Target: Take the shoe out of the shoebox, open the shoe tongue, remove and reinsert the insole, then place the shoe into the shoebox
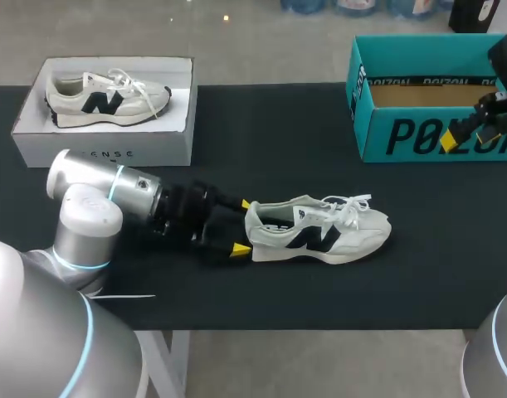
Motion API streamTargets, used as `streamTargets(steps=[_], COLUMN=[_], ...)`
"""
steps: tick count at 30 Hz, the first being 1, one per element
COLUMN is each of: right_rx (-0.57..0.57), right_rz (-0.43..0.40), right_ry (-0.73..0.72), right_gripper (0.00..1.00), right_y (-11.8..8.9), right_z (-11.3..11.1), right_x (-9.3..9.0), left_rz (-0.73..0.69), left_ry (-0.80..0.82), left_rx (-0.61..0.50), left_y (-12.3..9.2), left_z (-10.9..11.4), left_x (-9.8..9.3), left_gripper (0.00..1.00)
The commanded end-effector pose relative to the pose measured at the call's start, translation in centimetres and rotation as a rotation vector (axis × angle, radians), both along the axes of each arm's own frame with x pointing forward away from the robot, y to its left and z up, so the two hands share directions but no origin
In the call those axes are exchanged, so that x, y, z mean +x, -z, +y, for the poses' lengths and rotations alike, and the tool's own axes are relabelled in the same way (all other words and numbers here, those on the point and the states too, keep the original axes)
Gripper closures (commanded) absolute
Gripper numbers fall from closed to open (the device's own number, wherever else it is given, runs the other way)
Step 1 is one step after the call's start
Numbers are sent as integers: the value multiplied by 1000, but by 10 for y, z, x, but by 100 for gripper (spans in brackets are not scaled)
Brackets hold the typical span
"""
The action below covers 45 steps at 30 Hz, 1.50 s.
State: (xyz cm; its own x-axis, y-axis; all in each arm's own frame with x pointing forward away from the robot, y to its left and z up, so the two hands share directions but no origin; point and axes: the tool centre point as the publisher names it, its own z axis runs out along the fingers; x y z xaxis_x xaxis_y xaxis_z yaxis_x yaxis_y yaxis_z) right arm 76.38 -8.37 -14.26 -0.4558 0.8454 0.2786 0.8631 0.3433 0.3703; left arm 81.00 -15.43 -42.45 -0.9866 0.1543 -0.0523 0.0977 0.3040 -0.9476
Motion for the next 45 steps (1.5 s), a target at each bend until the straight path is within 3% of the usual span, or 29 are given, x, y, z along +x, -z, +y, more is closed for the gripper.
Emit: streamTargets(steps=[1, 18, 37, 45], right_rx=[-2, -2, -2, -2], right_rz=[2, 2, 2, 2], right_ry=[0, 0, 0, 0], right_gripper=[0, 0, 0, 0], right_y=[1, 1, 1, 1], right_z=[0, 0, 0, 0], right_x=[1, 1, 1, 1], left_rz=[7, -10, 30, 32], left_ry=[11, 13, -3, 6], left_rx=[-9, 16, -17, -22], left_y=[6, 4, 13, 13], left_z=[-10, -23, -20, -32], left_x=[4, 23, 9, 2], left_gripper=[0, 0, 0, 0])
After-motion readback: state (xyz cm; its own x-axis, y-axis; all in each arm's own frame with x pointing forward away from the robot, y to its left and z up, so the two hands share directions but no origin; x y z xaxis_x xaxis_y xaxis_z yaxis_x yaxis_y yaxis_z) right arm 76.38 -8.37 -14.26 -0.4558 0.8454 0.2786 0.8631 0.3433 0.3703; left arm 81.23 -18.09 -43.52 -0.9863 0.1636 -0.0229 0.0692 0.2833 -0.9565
